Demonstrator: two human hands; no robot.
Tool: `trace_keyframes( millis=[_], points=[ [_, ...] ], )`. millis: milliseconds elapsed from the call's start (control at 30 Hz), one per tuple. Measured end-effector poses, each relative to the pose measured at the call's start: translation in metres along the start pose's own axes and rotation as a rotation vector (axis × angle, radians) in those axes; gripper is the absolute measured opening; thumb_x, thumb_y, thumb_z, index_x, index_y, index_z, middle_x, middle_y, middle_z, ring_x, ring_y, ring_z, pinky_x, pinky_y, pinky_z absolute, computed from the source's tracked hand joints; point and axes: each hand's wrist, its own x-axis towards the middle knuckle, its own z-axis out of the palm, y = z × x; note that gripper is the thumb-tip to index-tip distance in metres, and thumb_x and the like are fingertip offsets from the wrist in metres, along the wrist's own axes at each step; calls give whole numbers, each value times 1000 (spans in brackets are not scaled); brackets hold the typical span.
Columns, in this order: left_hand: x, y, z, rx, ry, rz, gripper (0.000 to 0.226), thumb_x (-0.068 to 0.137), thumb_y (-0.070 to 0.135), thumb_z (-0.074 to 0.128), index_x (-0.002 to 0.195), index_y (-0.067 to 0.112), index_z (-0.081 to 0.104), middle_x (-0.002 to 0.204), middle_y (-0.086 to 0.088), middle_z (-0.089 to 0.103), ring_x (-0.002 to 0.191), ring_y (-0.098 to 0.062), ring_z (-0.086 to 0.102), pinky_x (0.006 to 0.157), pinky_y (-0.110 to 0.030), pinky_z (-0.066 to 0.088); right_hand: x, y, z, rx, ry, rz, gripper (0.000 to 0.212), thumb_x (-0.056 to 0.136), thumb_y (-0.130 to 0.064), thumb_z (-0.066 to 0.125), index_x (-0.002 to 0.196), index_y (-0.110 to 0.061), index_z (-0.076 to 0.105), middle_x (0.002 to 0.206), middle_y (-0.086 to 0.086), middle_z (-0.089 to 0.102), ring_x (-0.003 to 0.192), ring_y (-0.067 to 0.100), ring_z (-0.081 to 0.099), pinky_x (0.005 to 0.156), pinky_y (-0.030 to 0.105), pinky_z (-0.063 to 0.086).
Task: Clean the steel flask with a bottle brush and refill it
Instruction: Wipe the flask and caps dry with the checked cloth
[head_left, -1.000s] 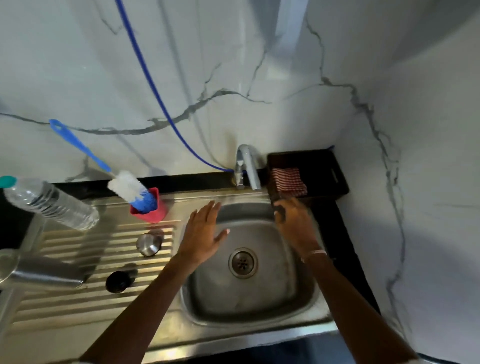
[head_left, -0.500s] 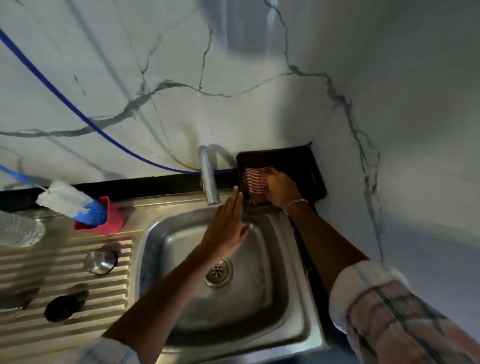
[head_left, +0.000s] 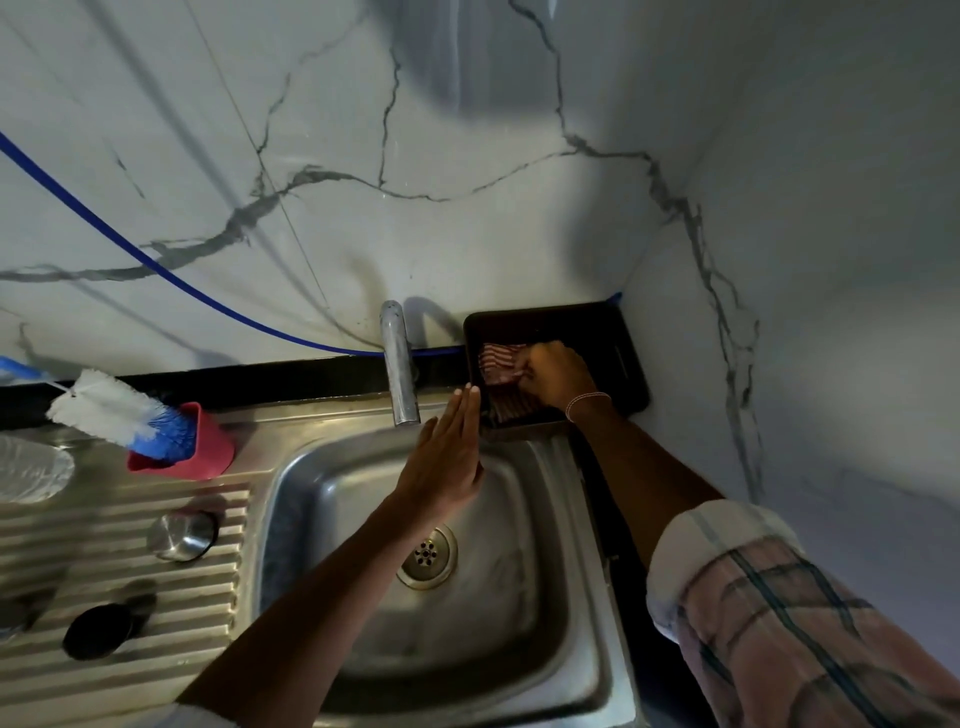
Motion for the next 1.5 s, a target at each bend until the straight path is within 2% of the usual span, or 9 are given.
trace_keyframes(
  millis=[200, 500, 700, 800, 933, 1033, 1167, 1333, 1500],
  points=[
    [1, 5, -4, -60, -21, -25, 100, 94, 18, 64, 162, 6, -8, 172, -13, -2, 159, -25, -3, 126, -48, 23, -5, 10, -29, 289, 218, 57, 15, 94, -10, 66, 105, -6, 74, 108, 16, 69, 96, 31, 66, 79, 28, 47],
    [-17, 48, -26, -550, 157, -1, 89, 103, 32, 57, 164, 13, -5, 173, -5, -7, 159, -16, -5, 130, -39, 12, -79, -20, -125, 420, 399, -185, 24, 93, 2, 62, 112, -10, 69, 115, 8, 70, 105, 17, 65, 99, 29, 51],
    [-29, 82, -93, -980, 274, 93, 93, 97, 31, 70, 161, 30, 3, 159, 32, 21, 149, 11, 22, 124, -23, 24, -144, -56, -189, 694, 265, -302, 23, 95, 2, 64, 110, -12, 74, 108, -5, 74, 106, 7, 69, 97, 22, 52],
    [-46, 84, -125, -1166, 229, 34, 100, 89, 42, 74, 164, 25, 10, 156, 15, 43, 143, -2, 43, 121, -41, 38, -175, -79, -211, 797, 213, -347, 19, 95, -3, 68, 112, -6, 73, 108, -3, 75, 104, 10, 70, 90, 21, 53],
    [-80, 76, -164, -1226, 250, 70, 36, 96, 19, 68, 132, 14, 63, 119, 1, 74, 114, -15, 70, 100, -39, 56, -201, -102, -212, 1041, 186, -331, 21, 91, -10, 72, 112, -8, 73, 109, 13, 75, 103, 22, 71, 89, 30, 57],
    [-107, 61, -173, -1195, 254, 73, 20, 97, 19, 67, 115, 23, 71, 109, 7, 78, 105, -12, 73, 88, -26, 57, -210, -119, -175, 1367, 152, -234, 28, 96, -24, 65, 118, -9, 72, 112, 18, 73, 103, 27, 69, 90, 38, 58],
    [-145, 26, -174, -1096, 221, 7, 30, 94, 35, 71, 120, 19, 72, 114, 1, 77, 109, -18, 72, 96, -36, 57, -219, -153, -100, 1720, -144, -131, 77, 87, -61, 65, 133, 1, 61, 137, 23, 62, 126, 35, 59, 108, 51, 48],
    [-195, -23, -174, -1155, 170, -171, 19, 96, 30, 66, 114, 29, 71, 110, 8, 78, 104, -12, 73, 90, -25, 55, -222, -208, -36, 1938, -322, 84, 78, 97, -65, 34, 127, 1, 62, 128, 21, 67, 117, 30, 65, 94, 42, 55],
    [-228, -69, -183, -1167, 97, -277, 23, 97, 25, 67, 118, 19, 73, 111, -4, 78, 104, -22, 74, 91, -33, 58, -219, -274, 1, 1676, -521, 219, 45, 89, -43, 52, 115, -9, 67, 130, 18, 68, 111, 29, 66, 87, 40, 53]
  ],
)
